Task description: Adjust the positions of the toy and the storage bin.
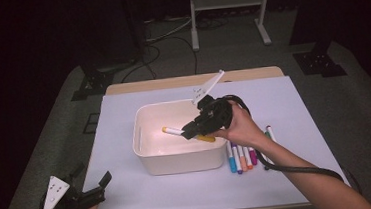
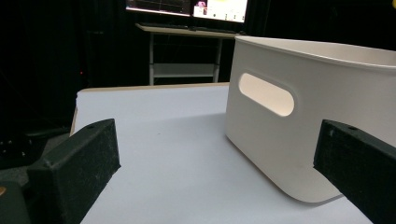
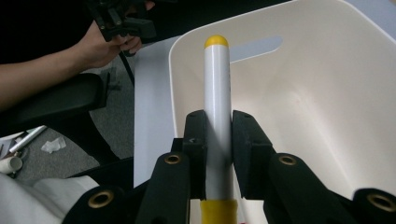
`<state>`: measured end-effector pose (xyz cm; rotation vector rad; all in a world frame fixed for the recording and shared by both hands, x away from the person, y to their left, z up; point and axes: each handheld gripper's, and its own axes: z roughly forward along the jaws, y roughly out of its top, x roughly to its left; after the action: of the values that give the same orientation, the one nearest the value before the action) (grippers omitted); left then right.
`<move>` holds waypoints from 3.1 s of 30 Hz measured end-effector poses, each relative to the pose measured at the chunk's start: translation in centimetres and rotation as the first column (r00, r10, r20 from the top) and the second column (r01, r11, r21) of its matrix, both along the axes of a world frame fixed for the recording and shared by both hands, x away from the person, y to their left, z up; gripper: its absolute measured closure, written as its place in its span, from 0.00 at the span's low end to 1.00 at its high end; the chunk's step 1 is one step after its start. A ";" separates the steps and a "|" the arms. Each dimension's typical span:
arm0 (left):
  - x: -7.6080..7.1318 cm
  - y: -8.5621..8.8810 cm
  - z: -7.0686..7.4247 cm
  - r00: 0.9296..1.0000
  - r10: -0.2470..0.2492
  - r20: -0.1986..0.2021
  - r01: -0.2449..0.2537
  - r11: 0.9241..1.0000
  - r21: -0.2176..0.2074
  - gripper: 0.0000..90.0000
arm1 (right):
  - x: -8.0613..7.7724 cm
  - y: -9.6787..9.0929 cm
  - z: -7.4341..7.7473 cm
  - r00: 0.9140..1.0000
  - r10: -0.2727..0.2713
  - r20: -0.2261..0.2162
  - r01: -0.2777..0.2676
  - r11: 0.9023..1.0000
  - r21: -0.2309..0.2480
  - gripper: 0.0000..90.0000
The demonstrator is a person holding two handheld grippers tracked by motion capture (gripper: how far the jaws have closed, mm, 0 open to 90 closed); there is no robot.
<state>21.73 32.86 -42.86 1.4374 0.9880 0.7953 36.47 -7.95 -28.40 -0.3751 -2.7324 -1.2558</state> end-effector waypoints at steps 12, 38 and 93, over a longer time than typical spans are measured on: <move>0.0 0.0 0.0 1.000 0.000 0.000 0.000 1.000 -0.001 0.00 | 1.3 3.0 -1.6 0.999 0.054 -0.006 -0.054 0.994 -0.093 0.84; 0.1 0.1 0.0 1.000 -0.001 -0.001 0.001 1.000 -0.002 0.00 | 2.4 7.6 -5.9 0.988 0.148 -0.042 -0.154 0.944 -0.292 0.84; -0.1 -0.3 0.1 1.000 0.004 0.009 -0.004 1.000 0.011 0.00 | -2.2 -16.0 -0.8 0.950 -0.311 0.019 0.312 0.948 -0.059 0.49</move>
<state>21.59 32.51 -42.76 1.4408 0.9807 0.8110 34.30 -23.97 -29.17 -0.8386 -2.8035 -1.2404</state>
